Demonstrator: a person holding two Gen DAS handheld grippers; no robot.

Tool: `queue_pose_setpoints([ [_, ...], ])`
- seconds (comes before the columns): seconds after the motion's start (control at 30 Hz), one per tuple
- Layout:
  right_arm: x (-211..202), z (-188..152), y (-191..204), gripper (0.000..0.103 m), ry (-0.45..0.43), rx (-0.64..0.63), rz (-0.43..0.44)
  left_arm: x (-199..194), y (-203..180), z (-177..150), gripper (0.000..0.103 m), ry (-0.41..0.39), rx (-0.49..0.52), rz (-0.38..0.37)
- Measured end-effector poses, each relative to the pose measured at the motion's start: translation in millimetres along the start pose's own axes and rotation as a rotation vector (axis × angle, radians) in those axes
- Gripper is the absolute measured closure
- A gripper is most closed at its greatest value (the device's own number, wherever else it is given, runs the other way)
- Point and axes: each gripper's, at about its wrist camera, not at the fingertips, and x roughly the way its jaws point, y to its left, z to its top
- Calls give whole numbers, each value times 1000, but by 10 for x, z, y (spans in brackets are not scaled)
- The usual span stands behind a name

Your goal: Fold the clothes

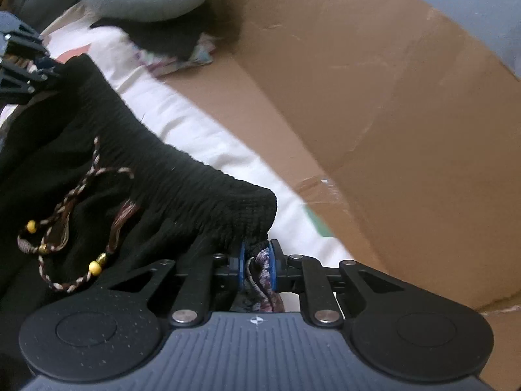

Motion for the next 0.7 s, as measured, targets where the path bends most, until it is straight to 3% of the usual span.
queue_pose_setpoints([
  [0.23,-22,183,-86,90,-13,-15,-148,151,-56,273,89,-13,12,78],
  [0.33,25,298,-84,89,-11,-40,-202,322,-101,336,82,54,39,107],
  [0.37,70,327,-72,87,0,-52,-218,403,-136,339,76,99,56,118],
  [0.4,128,346,-65,83,17,-49,-214,453,-170,333,69,128,77,139],
  [0.43,171,354,-63,73,21,-43,-190,472,-189,325,66,140,89,149],
  [0.47,175,340,-63,71,10,-45,-155,441,-185,311,65,119,87,139],
  [0.53,128,291,-91,50,-4,-43,-113,348,-123,284,59,80,40,95],
  [0.6,56,235,-116,47,-15,-48,-109,261,-43,257,53,59,-19,69],
  [0.7,-41,136,-186,47,-18,-42,-83,151,49,230,53,35,-83,61],
])
